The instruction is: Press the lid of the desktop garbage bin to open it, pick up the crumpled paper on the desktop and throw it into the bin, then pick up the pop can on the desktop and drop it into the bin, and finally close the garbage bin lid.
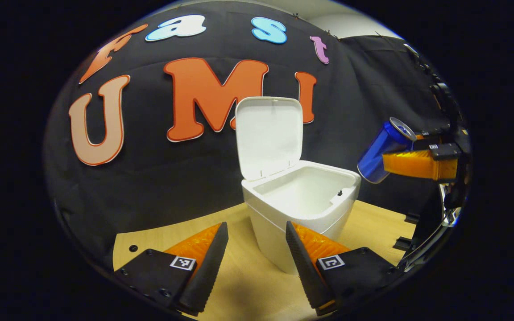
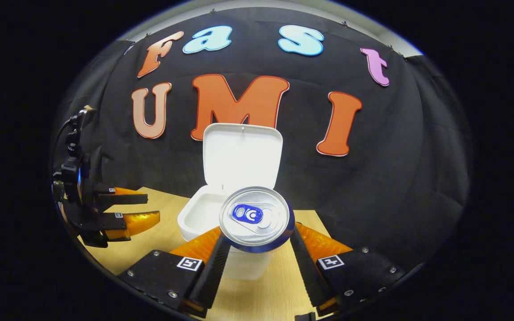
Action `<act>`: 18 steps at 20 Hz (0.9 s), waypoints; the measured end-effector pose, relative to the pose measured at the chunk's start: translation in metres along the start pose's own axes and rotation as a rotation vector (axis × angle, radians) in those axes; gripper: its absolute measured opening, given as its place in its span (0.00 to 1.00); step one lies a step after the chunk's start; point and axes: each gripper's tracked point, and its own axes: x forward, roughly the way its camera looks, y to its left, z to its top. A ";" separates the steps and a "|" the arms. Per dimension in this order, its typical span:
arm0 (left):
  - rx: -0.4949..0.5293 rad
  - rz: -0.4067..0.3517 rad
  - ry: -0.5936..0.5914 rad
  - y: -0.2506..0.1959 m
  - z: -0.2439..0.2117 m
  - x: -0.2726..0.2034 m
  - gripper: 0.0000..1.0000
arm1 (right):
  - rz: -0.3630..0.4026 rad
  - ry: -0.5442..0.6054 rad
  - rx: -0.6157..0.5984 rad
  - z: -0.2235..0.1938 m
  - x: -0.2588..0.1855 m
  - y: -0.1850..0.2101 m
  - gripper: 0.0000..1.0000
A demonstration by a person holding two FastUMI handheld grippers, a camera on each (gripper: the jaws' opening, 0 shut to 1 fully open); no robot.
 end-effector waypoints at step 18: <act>-0.115 0.348 0.059 0.097 -0.051 -0.083 0.84 | 0.251 0.090 -0.051 -0.014 0.083 0.085 0.80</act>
